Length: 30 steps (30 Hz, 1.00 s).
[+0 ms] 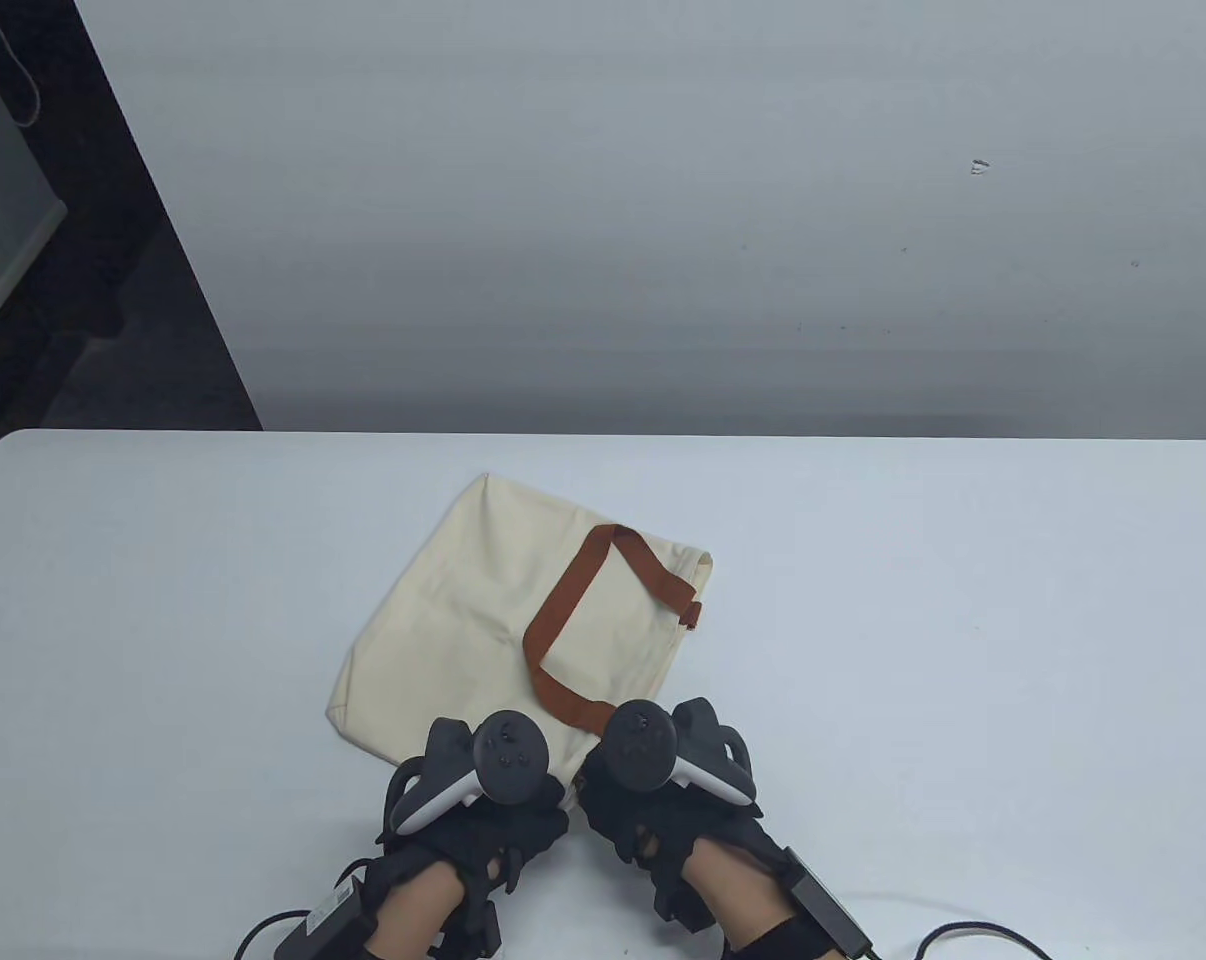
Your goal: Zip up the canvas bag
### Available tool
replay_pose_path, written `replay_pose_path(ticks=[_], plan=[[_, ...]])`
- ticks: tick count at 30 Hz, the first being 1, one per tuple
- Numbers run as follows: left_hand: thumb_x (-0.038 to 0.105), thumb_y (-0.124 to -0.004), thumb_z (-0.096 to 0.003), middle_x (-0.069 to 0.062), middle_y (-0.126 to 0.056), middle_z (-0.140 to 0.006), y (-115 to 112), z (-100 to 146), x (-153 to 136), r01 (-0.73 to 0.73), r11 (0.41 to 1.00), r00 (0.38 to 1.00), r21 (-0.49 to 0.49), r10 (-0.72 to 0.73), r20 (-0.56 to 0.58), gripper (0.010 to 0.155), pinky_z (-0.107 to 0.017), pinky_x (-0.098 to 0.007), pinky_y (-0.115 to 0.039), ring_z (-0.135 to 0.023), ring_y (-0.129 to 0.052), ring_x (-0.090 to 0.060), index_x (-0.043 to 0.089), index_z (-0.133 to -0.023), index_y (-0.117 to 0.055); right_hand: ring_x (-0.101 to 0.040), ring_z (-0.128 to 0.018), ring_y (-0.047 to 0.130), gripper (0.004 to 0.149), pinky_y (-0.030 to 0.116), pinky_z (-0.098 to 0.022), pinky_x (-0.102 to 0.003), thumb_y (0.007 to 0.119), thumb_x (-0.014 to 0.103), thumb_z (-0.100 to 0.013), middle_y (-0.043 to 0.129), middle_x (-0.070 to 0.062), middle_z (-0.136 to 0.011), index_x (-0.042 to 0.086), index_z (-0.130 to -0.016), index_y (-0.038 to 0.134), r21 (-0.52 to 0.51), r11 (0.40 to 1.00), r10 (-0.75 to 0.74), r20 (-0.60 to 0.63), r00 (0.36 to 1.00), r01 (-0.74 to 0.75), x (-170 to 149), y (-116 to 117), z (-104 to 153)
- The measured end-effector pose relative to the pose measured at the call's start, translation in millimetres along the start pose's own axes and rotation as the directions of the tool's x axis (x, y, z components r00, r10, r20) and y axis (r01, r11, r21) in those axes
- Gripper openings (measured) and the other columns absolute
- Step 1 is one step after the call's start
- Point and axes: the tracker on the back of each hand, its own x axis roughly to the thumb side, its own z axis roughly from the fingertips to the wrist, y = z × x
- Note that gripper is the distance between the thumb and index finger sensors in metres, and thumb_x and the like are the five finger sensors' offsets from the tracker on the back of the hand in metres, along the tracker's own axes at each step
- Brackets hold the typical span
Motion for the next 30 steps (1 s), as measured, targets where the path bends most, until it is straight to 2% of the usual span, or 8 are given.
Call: replay_pose_path(ticks=[7,17,25,30], plan=[[0.048,-0.079,-0.0356,0.002,-0.096,-0.058,-1.2,0.9,1.8,0.04,0.999,0.999,-0.036,-0.04,0.008,0.038,-0.044,-0.048,-0.076,-0.044,-0.095,-0.024,0.033,-0.069,-0.091,-0.027,-0.048,0.079,0.04,0.065,-0.042,-0.049,0.075,0.037,-0.04,0.078,-0.005,-0.059,0.013,-0.072,0.075,-0.021,0.991,0.133,-0.085,0.987,-0.135,1.4,1.7,-3.4],[0.048,-0.079,-0.0357,0.003,-0.097,-0.058,-0.6,-1.0,-8.3,0.078,0.994,0.996,-0.079,-0.082,-0.043,0.038,-0.044,-0.048,-0.076,-0.044,-0.095,-0.024,0.033,-0.068,-0.091,-0.027,-0.049,0.079,0.04,0.064,-0.043,-0.049,0.075,0.037,-0.04,0.078,-0.004,-0.059,0.014,-0.072,0.076,-0.048,0.992,0.099,-0.308,0.946,-0.12,-42.3,-10.3,-2.8],[0.049,-0.08,-0.0356,0.002,-0.097,-0.057,12.5,2.3,-30.6,0.041,0.999,0.992,-0.018,-0.043,-0.116,0.038,-0.044,-0.048,-0.077,-0.043,-0.095,-0.024,0.033,-0.068,-0.092,-0.027,-0.049,0.078,0.04,0.063,-0.044,-0.049,0.076,0.037,-0.04,0.078,-0.005,-0.06,0.014,-0.072,0.076,-0.101,0.994,-0.009,-0.466,0.885,-0.043,-78.3,-26.1,8.8],[0.049,-0.079,-0.0357,0.003,-0.097,-0.057,20.8,5.1,-45.4,0.019,0.998,0.986,0.06,-0.009,-0.166,0.038,-0.043,-0.048,-0.077,-0.043,-0.096,-0.023,0.033,-0.068,-0.092,-0.027,-0.05,0.078,0.039,0.063,-0.045,-0.049,0.076,0.036,-0.04,0.078,-0.004,-0.06,0.014,-0.072,0.076,-0.13,0.991,-0.068,-0.541,0.838,-0.004,-95.5,-33.0,18.9]])
